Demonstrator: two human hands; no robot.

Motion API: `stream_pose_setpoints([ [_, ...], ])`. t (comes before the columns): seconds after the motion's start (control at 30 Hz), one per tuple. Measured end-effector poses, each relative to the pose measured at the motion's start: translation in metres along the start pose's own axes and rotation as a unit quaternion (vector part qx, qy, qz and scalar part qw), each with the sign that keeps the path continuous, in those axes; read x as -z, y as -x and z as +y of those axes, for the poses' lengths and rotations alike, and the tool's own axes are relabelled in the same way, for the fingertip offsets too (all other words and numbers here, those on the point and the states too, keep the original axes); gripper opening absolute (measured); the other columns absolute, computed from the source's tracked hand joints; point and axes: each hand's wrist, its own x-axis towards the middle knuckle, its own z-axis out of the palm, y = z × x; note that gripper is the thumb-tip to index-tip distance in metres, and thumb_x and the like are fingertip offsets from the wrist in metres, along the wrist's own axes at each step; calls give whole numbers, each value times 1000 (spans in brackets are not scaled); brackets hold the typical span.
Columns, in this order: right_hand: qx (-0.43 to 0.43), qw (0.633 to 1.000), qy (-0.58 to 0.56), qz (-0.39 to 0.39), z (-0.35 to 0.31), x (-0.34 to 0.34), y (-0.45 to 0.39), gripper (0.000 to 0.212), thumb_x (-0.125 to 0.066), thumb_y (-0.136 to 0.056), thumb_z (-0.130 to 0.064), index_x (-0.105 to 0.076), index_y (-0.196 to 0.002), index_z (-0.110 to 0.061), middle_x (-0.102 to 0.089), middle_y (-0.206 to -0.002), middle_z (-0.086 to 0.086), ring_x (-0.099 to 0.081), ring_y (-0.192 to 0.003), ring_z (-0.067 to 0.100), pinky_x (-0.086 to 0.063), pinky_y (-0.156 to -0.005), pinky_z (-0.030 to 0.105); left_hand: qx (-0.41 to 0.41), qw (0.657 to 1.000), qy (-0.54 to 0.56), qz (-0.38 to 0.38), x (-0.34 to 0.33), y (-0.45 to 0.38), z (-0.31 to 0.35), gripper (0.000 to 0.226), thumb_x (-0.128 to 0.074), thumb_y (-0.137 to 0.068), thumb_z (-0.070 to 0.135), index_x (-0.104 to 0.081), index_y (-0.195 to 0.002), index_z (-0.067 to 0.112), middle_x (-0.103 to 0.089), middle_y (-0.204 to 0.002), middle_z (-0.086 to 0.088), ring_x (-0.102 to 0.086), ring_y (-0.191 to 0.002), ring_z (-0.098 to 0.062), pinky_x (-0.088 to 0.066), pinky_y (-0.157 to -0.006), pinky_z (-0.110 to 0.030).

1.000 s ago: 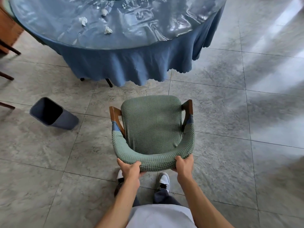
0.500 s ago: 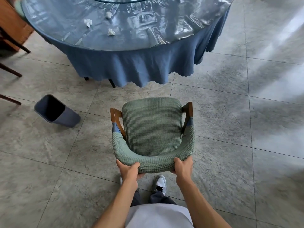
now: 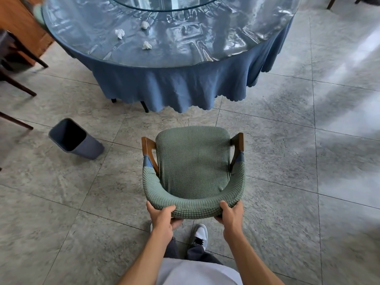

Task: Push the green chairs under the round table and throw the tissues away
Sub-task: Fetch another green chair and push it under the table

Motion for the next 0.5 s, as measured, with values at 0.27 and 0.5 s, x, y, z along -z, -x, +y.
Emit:
stream_pose_setpoints([
  [0.27, 3, 1000, 13, 0, -3, -1, -5, 14, -54, -94, 0, -45, -103, -8, -59, -108, 19, -64, -98, 36, -62, -73, 54, -17, 1000, -1, 10, 1, -4, 1, 107, -58, -87, -17, -7, -156, 48, -30, -158, -9, -51, -124, -43, -59, -70, -60],
  [0.5, 22, 1000, 12, -2, -10, -6, -13, 16, -54, -93, -2, -48, -107, -8, -60, -109, 19, -64, -98, 33, -63, -70, 49, -26, 1000, 6, -8, -12, -6, 10, 104, -54, -88, -19, -6, -157, 43, -29, -158, -11, -50, -119, -38, -55, -80, -63],
])
